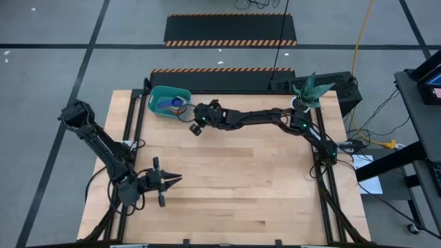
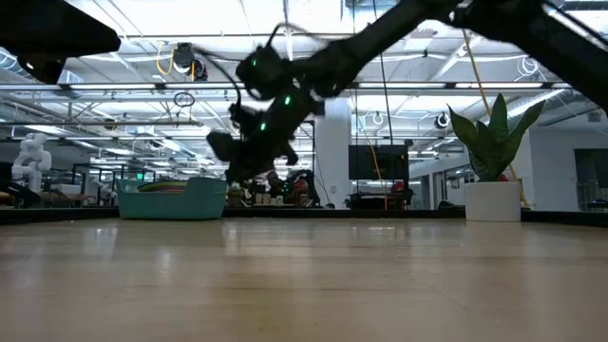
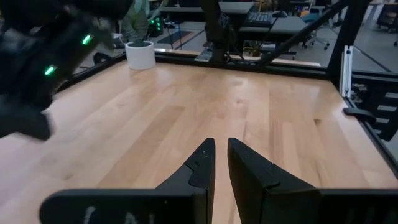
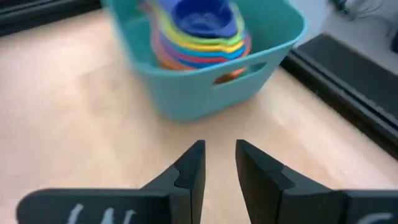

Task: Nest measuring cups in basket
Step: Return to Home Position

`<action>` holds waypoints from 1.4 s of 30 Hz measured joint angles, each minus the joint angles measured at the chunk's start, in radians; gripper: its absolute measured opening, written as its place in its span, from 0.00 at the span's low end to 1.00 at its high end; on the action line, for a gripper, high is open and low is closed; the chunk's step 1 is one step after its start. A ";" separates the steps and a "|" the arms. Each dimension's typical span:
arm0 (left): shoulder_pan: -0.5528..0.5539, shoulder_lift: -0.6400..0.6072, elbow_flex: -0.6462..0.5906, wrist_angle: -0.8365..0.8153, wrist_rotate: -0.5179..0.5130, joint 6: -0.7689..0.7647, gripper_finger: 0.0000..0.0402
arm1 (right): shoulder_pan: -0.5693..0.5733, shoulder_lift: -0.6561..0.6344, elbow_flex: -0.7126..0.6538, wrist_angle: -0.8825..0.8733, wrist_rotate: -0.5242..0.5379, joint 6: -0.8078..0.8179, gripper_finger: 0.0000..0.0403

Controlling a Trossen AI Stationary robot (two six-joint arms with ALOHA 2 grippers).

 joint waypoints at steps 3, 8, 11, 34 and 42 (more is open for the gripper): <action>0.014 0.000 0.000 0.004 -0.002 -0.003 0.11 | 0.032 -0.080 -0.038 -0.099 -0.010 -0.018 0.20; 0.039 -0.001 0.000 0.012 0.051 -0.021 0.11 | 0.114 -0.266 -0.240 -0.118 -0.008 -0.048 0.20; 0.051 -0.005 0.000 0.026 0.104 -0.025 0.11 | 0.177 -0.410 -0.423 -0.013 -0.006 -0.045 0.20; 0.192 -0.024 0.000 0.012 0.114 0.084 0.11 | 0.674 -0.964 -1.290 0.654 0.012 -0.119 0.20; 0.193 -0.024 0.000 -0.013 0.119 0.083 0.11 | 0.673 -1.103 -1.471 0.798 -0.038 -0.177 0.13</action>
